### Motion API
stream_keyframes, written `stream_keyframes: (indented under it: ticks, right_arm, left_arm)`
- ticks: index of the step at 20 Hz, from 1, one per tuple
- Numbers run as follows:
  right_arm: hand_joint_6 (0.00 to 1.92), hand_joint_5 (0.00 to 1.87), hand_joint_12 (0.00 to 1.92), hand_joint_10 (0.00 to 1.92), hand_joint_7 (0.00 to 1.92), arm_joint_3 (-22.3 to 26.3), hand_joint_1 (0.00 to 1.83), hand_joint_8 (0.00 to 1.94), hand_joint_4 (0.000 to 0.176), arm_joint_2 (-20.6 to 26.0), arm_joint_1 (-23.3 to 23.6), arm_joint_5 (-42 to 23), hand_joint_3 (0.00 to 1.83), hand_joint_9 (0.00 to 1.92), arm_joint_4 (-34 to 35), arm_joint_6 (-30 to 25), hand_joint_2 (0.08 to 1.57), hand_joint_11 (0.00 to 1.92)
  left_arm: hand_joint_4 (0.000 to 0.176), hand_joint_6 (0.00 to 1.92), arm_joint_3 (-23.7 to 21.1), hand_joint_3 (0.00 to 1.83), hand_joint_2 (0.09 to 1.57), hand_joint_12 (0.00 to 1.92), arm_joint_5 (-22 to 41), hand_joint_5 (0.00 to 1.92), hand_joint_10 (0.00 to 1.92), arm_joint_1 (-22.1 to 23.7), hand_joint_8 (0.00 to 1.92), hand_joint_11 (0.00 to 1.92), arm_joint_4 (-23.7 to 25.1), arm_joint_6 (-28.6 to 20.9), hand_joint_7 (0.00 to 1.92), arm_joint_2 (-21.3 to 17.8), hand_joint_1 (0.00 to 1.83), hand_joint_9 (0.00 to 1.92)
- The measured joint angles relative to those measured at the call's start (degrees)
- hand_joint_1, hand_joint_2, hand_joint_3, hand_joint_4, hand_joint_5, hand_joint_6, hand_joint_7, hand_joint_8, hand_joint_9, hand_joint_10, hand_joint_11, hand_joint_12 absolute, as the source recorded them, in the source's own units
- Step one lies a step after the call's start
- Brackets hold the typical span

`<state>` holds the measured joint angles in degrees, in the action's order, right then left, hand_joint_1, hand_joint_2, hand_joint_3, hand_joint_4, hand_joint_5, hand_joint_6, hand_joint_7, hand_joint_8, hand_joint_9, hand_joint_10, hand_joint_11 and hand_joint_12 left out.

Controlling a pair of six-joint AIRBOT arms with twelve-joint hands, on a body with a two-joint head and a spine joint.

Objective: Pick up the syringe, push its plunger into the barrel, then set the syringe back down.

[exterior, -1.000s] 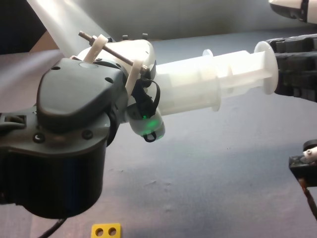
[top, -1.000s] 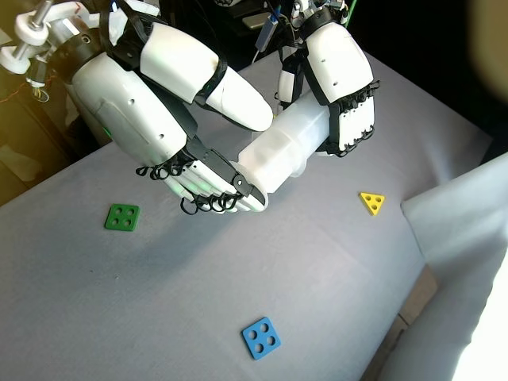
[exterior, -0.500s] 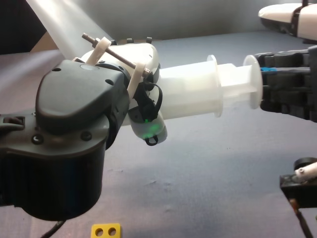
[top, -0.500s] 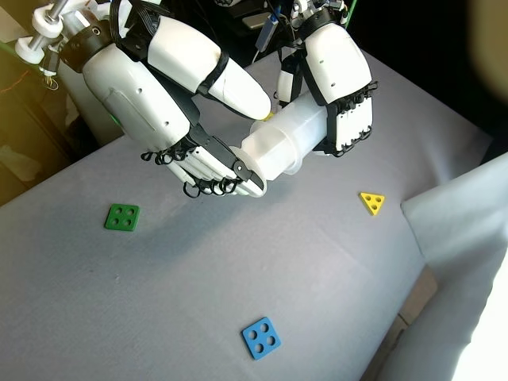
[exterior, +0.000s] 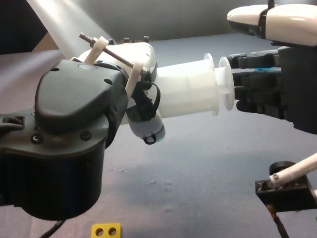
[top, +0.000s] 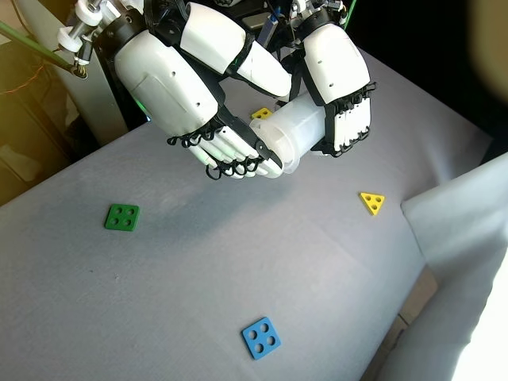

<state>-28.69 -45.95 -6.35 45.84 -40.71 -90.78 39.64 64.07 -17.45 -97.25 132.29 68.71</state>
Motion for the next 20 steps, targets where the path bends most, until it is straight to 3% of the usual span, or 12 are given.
stream_keyframes:
  ticks: [3, 6, 9, 12, 15, 17, 18, 20]
  right_arm:
    - [0.0, 0.28, 0.35, 0.0, 0.25, 0.0, 0.0, 0.0, 0.0, 0.1, 0.1, 0.0, 0.0, 0.18, 0.1, 0.8, 1.22, 0.0]
    - [0.0, 0.27, 0.3, 0.01, 0.23, 2.6, 0.0, 0.0, 0.0, 5.5, 0.5, -1.7, 0.0, 0.17, 0.0, 2.6, 1.23, 0.0]
    - [0.0, 0.28, 0.36, 0.01, 0.24, 4.3, 0.0, 0.0, 0.0, 12.7, -0.7, -5.4, 0.0, 0.18, 0.3, 9.0, 1.22, 0.0]
    - [0.0, 0.27, 0.36, 0.0, 0.23, 4.3, 0.0, 0.0, 0.0, 15.8, -2.6, -6.5, 0.0, 0.17, 0.0, 15.6, 1.23, 0.0]
    - [0.0, 0.25, 0.36, 0.0, 0.22, 4.3, 0.0, 0.0, 0.0, 19.1, -4.4, -10.1, 0.0, 0.17, -5.6, 20.0, 1.23, 0.0]
    - [0.01, 0.26, 0.36, 0.01, 0.22, 4.3, 0.0, 0.01, 0.0, 21.3, -5.7, -11.7, 0.0, 0.17, -13.6, 20.7, 1.23, 0.0]
    - [0.01, 0.27, 0.37, 0.01, 0.23, 4.1, 0.0, 0.01, 0.0, 23.0, -5.8, -13.9, 0.0, 0.18, -19.1, 22.3, 1.23, 0.0]
    - [0.01, 0.27, 0.37, 0.01, 0.23, 2.6, 0.0, 0.0, 0.0, 24.9, -6.6, -19.5, 0.0, 0.17, -22.7, 28.0, 1.23, 0.0]
  left_arm:
    - [0.0, 1.4, 0.0, 0.0, 1.3, 1.36, 0.1, 0.64, 1.62, 0.0, 1.64, 0.45, 0.1, -0.1, 0.6, 0.0, 1.31, 0.59]
    - [0.0, 1.42, -0.1, 0.0, 1.29, 1.36, -2.1, 0.64, 1.61, 0.0, 1.62, 0.44, 0.7, -0.6, 0.62, 0.0, 1.31, 0.6]
    - [0.0, 1.38, -0.2, 0.0, 1.3, 1.37, -4.6, 0.64, 1.65, 0.0, 1.69, 0.44, 1.7, -0.9, 0.59, 0.6, 1.31, 0.57]
    - [0.0, 1.36, -0.2, 0.0, 1.3, 1.36, -5.9, 0.65, 1.64, -0.2, 1.67, 0.45, 4.4, -1.6, 0.59, 0.6, 1.31, 0.59]
    - [0.0, 1.36, 0.5, 0.0, 1.3, 1.36, -6.6, 0.64, 1.64, -1.3, 1.66, 0.44, 6.3, -2.0, 0.6, 0.6, 1.31, 0.59]
    - [0.0, 1.32, 0.6, 0.0, 1.29, 1.33, -7.3, 0.67, 1.62, -2.3, 1.66, 0.46, 7.5, -2.6, 0.6, 0.6, 1.32, 0.59]
    - [0.0, 1.31, 0.6, 0.0, 1.29, 1.33, -8.0, 0.67, 1.62, -3.0, 1.66, 0.47, 8.9, -3.0, 0.6, 0.7, 1.32, 0.6]
    - [0.0, 1.33, 0.6, 0.0, 1.3, 1.34, -8.7, 0.66, 1.64, -3.8, 1.69, 0.46, 11.2, -3.5, 0.58, 0.8, 1.31, 0.59]
